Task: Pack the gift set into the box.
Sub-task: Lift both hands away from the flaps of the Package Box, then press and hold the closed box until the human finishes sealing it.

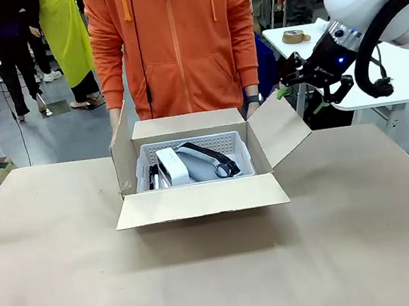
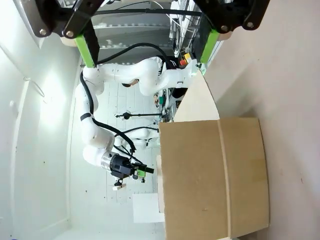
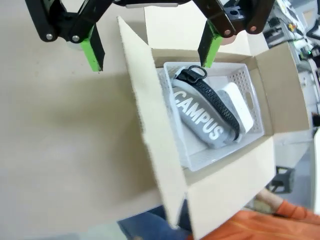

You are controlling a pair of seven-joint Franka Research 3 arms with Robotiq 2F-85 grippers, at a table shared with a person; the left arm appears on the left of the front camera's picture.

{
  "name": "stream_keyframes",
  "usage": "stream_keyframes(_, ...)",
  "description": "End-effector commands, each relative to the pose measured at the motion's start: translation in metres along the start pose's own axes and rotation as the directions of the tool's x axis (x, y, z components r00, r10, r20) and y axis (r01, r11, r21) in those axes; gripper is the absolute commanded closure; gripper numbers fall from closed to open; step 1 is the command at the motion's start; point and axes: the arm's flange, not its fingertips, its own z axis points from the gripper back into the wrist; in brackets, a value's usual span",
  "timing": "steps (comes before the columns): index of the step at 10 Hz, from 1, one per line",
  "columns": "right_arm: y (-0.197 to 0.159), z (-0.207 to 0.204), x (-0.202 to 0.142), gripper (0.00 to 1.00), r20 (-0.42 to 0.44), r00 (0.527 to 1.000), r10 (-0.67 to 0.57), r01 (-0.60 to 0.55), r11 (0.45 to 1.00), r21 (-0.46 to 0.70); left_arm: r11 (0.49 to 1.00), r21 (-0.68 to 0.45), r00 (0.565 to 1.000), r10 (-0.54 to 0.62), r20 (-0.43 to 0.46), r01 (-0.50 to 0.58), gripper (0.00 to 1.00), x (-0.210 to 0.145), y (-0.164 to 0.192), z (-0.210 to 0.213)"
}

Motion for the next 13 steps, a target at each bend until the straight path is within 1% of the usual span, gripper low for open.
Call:
stream_keyframes(1, -0.047, 0.026, -0.005, 0.00, 0.015, 0.996, 0.085, -0.087, 0.972, 0.217, 1.000, 0.004, 1.000, -0.014, 0.002, 0.014, 0.00, -0.003, 0.005, -0.003)
stream_keyframes(2, -0.078, 0.042, -0.012, 0.00, 0.058, 0.997, 0.055, -0.072, 0.938, 0.341, 1.000, 0.004, 1.000, -0.014, 0.002, 0.014, 0.00, -0.003, 0.005, -0.003)
stream_keyframes(3, -0.116, 0.053, -0.021, 0.00, 0.073, 0.997, -0.015, -0.020, 0.894, 0.448, 1.000, 0.004, 1.000, -0.014, 0.002, 0.014, 0.00, -0.003, 0.005, -0.003)
stream_keyframes(4, -0.151, 0.057, -0.031, 0.00, 0.056, 0.996, -0.071, 0.023, 0.796, 0.604, 1.000, 0.004, 1.000, -0.014, 0.002, 0.014, 0.00, -0.003, 0.005, -0.003)
stream_keyframes(5, -0.180, 0.050, -0.034, 0.00, 0.007, 0.975, -0.223, 0.167, 0.752, 0.637, 1.000, 0.004, 1.000, -0.014, 0.002, 0.014, 0.00, -0.003, 0.005, -0.003)
stream_keyframes(6, -0.194, 0.034, -0.029, 0.00, -0.025, 0.935, -0.353, 0.287, 0.717, 0.635, 1.000, 0.004, 1.000, -0.014, 0.002, 0.014, 0.00, -0.003, 0.005, -0.003)
stream_keyframes(7, -0.148, 0.070, -0.031, 0.00, 0.090, 0.984, -0.152, 0.074, 0.819, 0.569, 1.000, 0.004, 1.000, -0.014, 0.002, 0.014, 0.00, -0.003, 0.005, -0.003)
stream_keyframes(13, -0.148, 0.070, -0.031, 0.00, 0.090, 0.984, -0.152, 0.074, 0.819, 0.569, 1.000, 0.004, 1.000, -0.014, 0.002, 0.014, 0.00, -0.003, 0.005, -0.003)
